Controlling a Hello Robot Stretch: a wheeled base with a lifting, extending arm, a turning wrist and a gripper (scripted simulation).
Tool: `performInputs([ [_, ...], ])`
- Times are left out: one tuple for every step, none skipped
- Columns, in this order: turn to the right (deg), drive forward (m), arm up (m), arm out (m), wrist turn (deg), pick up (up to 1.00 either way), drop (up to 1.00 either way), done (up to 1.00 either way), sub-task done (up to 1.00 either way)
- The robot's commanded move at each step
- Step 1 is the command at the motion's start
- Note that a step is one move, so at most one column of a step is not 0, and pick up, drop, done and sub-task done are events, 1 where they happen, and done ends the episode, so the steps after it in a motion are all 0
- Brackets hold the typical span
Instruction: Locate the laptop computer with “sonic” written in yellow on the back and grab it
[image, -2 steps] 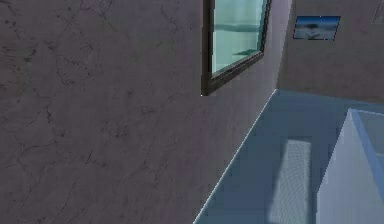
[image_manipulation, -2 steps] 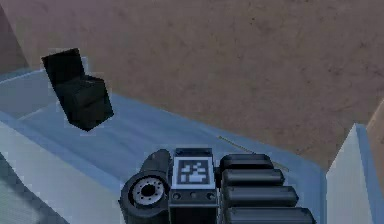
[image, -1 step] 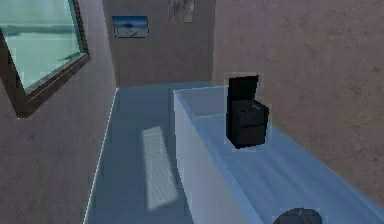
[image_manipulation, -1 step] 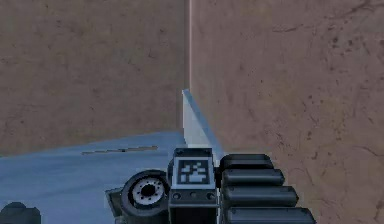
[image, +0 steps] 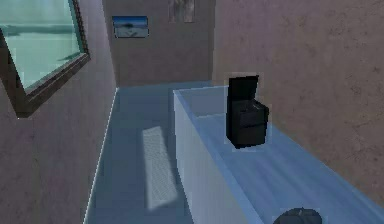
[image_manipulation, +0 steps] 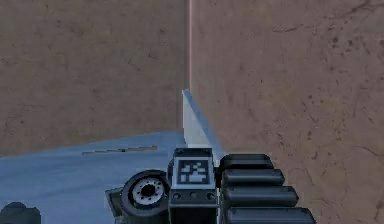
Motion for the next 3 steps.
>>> performInputs([
  [-45.0, 0.00, 0.00, 0.00, 0.0, 0.00, 0.00, 0.00, 0.00],
  [-45.0, 0.00, 0.00, 0.00, 0.0, 0.00, 0.00, 0.00, 0.00],
  [-3.0, 0.00, 0.00, 0.00, 0.0, 0.00, 0.00, 0.00, 0.00],
])
